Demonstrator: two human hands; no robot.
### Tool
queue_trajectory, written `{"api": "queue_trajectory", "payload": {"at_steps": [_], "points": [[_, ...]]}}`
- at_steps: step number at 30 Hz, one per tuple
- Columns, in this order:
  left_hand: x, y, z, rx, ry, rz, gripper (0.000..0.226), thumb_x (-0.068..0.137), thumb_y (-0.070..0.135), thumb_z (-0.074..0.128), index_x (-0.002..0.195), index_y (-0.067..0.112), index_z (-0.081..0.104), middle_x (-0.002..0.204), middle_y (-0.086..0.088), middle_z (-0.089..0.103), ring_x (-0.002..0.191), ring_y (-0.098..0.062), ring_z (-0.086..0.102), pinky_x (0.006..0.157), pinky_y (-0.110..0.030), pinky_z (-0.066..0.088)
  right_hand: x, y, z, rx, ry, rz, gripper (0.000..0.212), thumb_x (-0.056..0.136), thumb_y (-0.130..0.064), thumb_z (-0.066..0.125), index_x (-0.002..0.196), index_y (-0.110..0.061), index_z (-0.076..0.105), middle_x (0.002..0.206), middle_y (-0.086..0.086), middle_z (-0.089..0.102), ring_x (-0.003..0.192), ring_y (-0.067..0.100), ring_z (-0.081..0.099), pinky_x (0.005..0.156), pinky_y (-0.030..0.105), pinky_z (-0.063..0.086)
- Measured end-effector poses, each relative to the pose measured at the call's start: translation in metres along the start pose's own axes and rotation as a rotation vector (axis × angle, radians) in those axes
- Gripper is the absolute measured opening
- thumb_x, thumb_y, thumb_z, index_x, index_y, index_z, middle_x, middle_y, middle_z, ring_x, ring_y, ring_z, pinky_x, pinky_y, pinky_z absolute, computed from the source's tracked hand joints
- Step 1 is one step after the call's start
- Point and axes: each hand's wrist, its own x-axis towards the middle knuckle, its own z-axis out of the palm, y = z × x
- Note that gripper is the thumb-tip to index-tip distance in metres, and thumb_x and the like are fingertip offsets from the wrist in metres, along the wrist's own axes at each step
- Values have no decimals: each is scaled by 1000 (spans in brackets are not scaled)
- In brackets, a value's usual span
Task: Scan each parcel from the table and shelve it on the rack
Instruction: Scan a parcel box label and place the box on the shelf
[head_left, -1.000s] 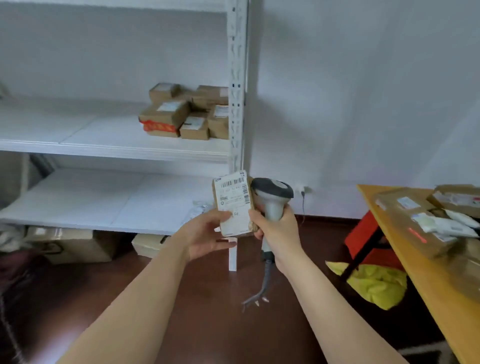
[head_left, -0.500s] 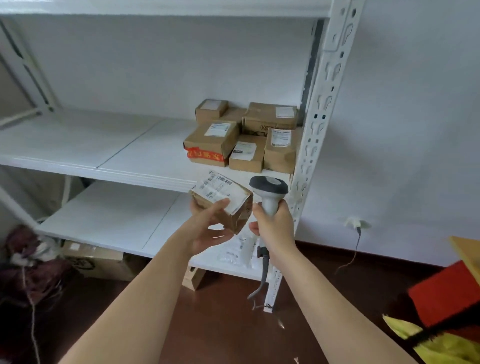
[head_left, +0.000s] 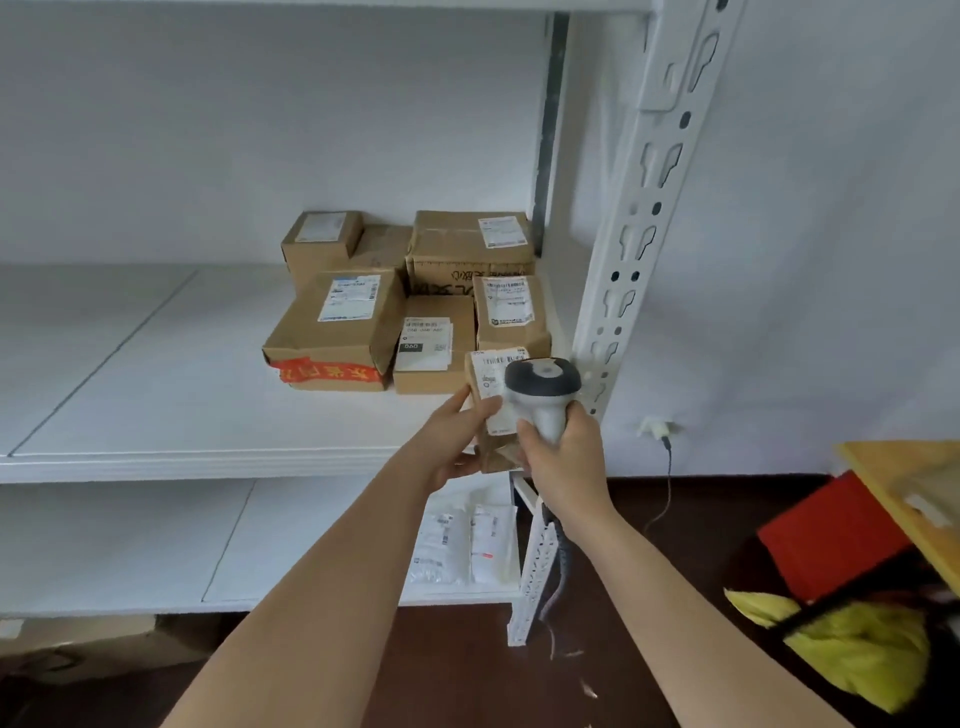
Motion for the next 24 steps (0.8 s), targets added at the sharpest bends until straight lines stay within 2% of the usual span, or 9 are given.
{"api": "queue_trajectory", "payload": {"at_steps": [2,5,7,8,11,15,20,22,24], "points": [[10,2,8,5,6,14,48,93,46,59,139,37,47,101,7,60,94,-23,66,81,-33,56,2,0,-2,-15,-7,-13,27,87,-29,64,111,-21,56,99,3,62,88,14,64,76,34,56],[20,4,18,3,-17,25,61,91,53,60,144,31,43,109,4,64,93,-22,65,71,-30,56,4,2,-6,2,-38,13,27,93,-16,63,117,-22,53,93,-9,61,80,-2,59,64,8,44],[24,4,21,-14,-40,37,54,93,52,57,142,33,46,117,1,66,92,-17,65,65,-25,54,4,6,-6,19,-52,13,30,94,-15,62,121,-22,52,92,-14,60,79,-6,59,62,5,43],[24,5,22,-15,-51,45,46,94,51,56,137,35,50,119,2,67,93,-16,65,68,-26,53,3,7,-5,25,-53,16,31,94,-16,62,122,-22,52,94,-15,60,82,-5,58,63,5,43],[24,4,21,12,-88,37,29,95,50,51,122,42,57,124,7,63,106,-19,60,93,-37,49,1,10,-4,39,-52,13,35,94,-17,63,127,-19,53,97,-16,60,88,-4,58,67,4,43],[27,-1,18,-12,-100,5,45,97,56,42,134,32,51,133,10,52,122,-22,51,107,-46,39,-3,9,-2,54,-38,7,36,93,-16,64,128,-16,54,97,-17,61,89,-4,58,69,4,43],[23,-1,16,-14,-31,-15,40,99,45,45,132,23,50,126,0,52,118,-26,51,99,-41,45,-7,8,-2,70,-43,8,35,93,-16,65,126,-18,54,99,-17,62,91,-2,59,72,6,45],[20,-3,15,-4,35,-34,27,100,27,45,123,14,52,116,-7,53,103,-28,57,91,-39,50,-8,7,-1,68,-56,16,36,93,-18,65,127,-20,53,99,-16,61,95,7,61,83,21,52],[21,-6,11,-5,139,-47,11,95,8,45,99,6,56,100,-13,55,77,-27,58,71,-33,54,-10,6,0,77,-73,33,36,93,-17,65,126,-21,54,102,-12,63,100,13,63,90,37,56]]}}
